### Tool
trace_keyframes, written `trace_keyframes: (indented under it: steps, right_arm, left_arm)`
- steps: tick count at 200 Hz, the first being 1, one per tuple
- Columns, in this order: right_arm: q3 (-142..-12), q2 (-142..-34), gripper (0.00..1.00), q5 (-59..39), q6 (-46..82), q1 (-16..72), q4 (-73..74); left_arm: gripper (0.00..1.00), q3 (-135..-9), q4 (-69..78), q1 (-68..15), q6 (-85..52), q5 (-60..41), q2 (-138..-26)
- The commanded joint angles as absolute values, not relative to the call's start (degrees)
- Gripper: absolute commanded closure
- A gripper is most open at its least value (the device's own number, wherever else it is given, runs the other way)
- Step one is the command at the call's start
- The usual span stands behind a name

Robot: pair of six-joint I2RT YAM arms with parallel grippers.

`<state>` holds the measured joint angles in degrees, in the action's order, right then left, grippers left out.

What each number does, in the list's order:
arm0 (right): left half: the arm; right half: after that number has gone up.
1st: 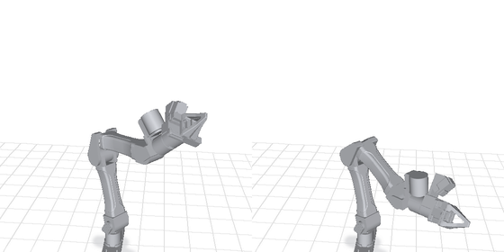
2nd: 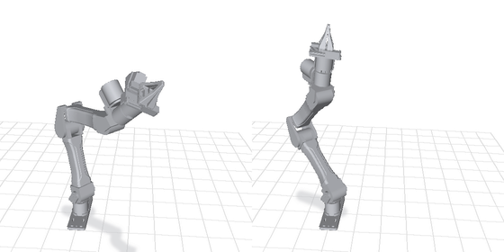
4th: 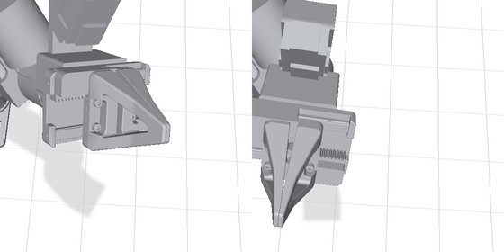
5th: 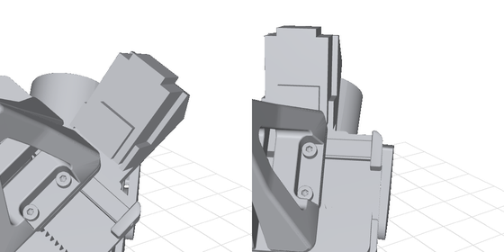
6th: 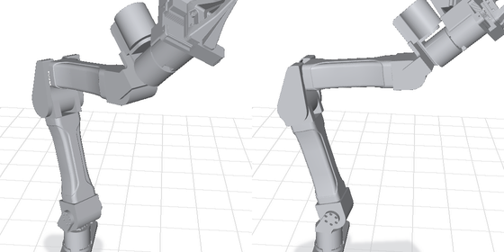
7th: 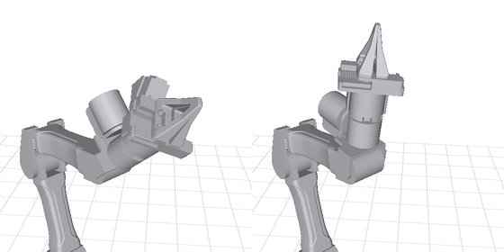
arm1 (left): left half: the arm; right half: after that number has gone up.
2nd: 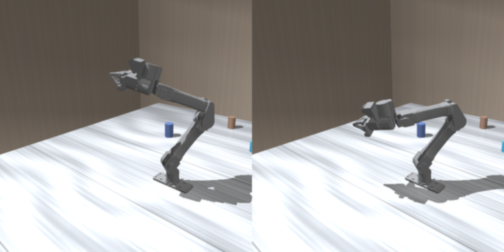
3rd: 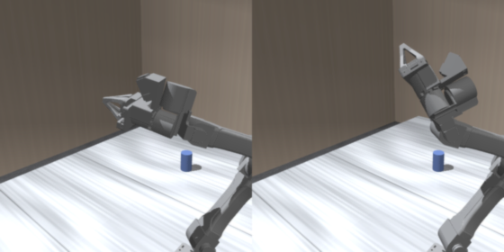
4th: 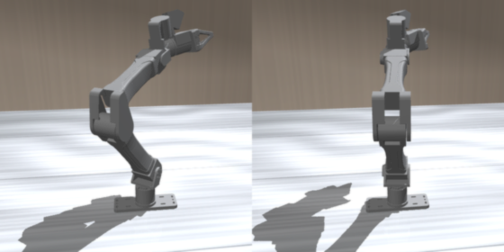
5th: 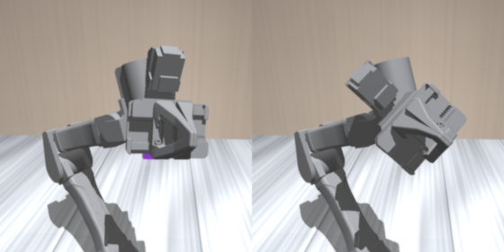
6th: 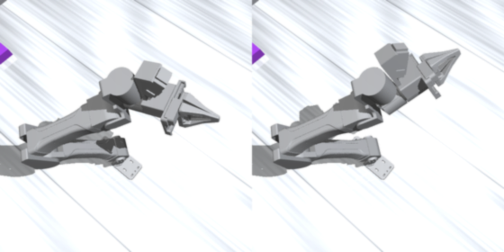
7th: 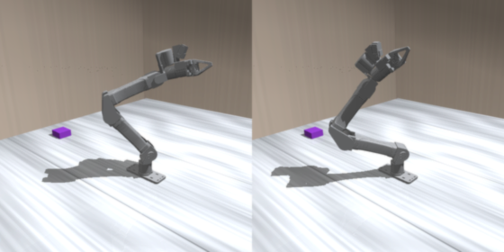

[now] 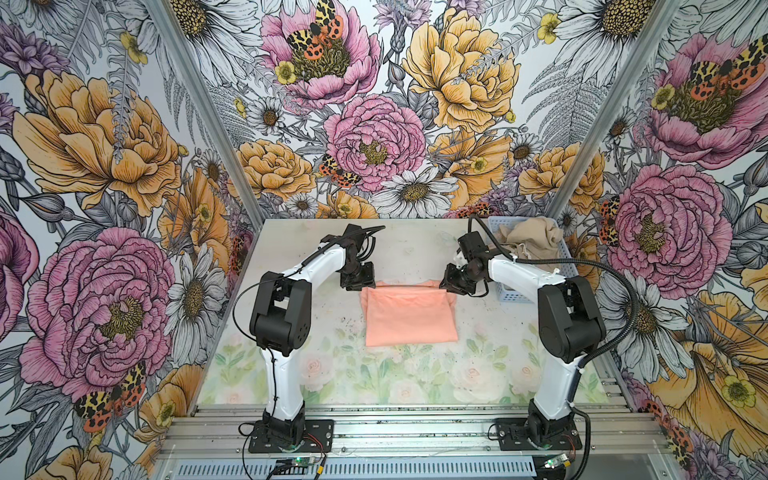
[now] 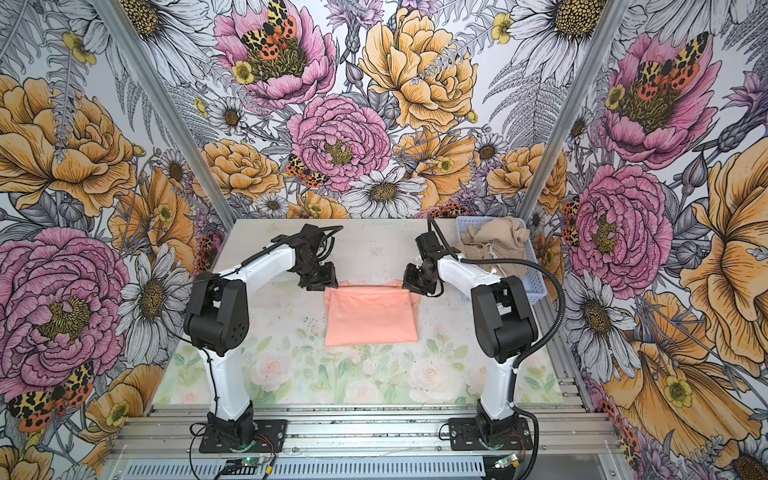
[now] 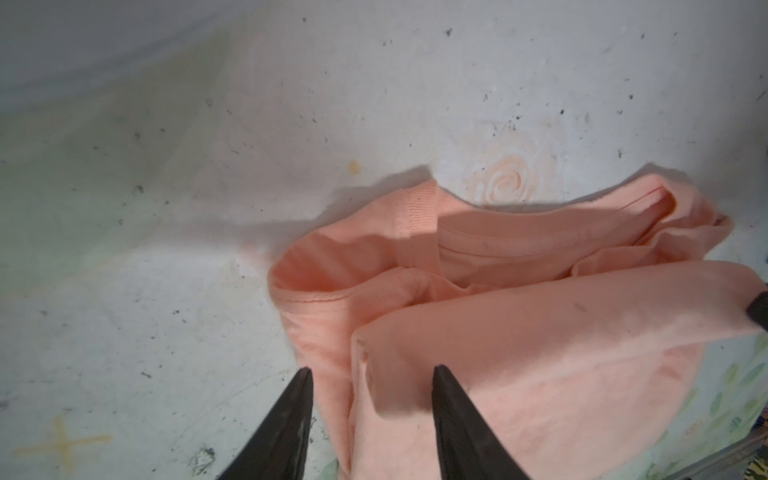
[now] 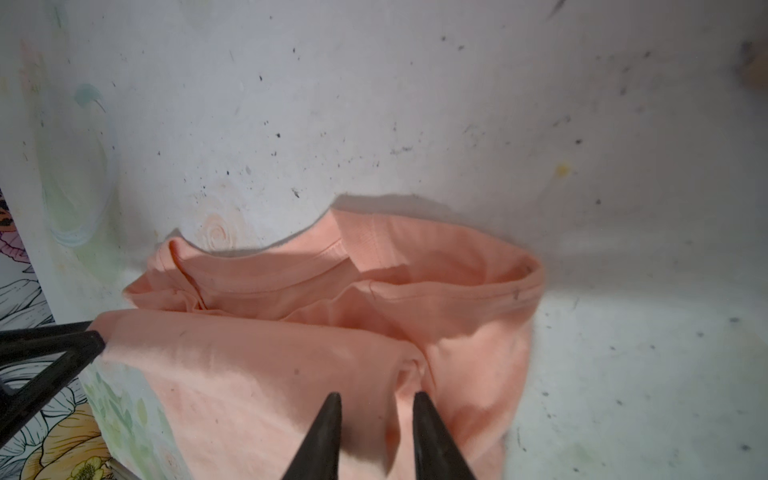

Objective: Fold and stack the mixed laundry pile
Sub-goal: 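Release the fold and press the folded shirt flat with both grippers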

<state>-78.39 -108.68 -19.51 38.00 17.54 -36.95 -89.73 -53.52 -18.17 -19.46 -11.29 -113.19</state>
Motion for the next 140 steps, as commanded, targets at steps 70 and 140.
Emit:
trace_keyframes:
  steps: [70,140]
  right_arm:
    - [-70.3,-96.0,0.61,-16.8,41.0,23.7,-35.1]
    - [-63.7,-92.9,0.39,-13.9,36.1,24.1,-36.0]
  left_arm:
    - [0.43,-80.4,-50.3,-24.4,-24.2,-8.6,-97.9]
    - [0.26,-67.6,-43.8,-27.6,-23.5,-7.8,-92.8]
